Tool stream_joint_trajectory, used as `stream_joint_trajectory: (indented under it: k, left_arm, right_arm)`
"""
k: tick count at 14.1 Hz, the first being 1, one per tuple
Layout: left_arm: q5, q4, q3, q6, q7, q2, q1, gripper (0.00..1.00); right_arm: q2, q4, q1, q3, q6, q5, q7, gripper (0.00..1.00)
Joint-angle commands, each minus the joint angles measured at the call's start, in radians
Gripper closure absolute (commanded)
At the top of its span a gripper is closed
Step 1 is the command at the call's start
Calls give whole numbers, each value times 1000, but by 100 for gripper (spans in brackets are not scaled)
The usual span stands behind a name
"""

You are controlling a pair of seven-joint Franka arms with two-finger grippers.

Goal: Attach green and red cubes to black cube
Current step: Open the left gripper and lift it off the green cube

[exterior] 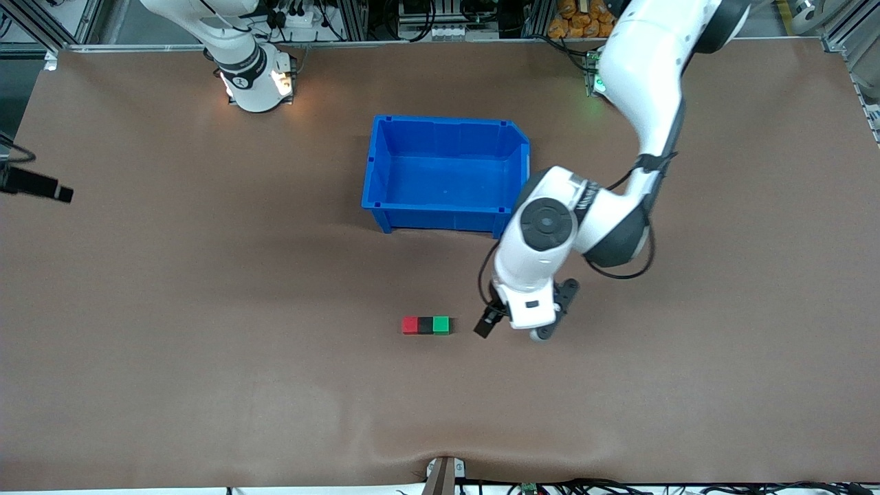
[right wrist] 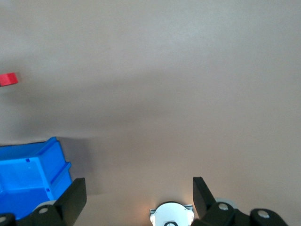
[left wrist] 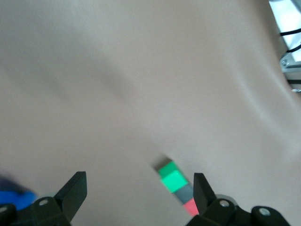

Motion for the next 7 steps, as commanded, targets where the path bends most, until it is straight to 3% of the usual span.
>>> stream_joint_trajectory:
  k: [1, 6, 7]
  left_arm:
    - [-21, -37, -10, -137, 234, -73, 49, 0]
    - [-21, -73, -9, -362, 670, -204, 171, 0]
    - [-20, -82, -9, -387, 741, -233, 199, 0]
  right_arm:
    - [-89, -152, -38, 12, 79, -19, -63, 0]
    - [-346, -552, -26, 18, 323, -36, -82, 0]
    - [-364, -576, -15, 18, 326, -44, -83, 0]
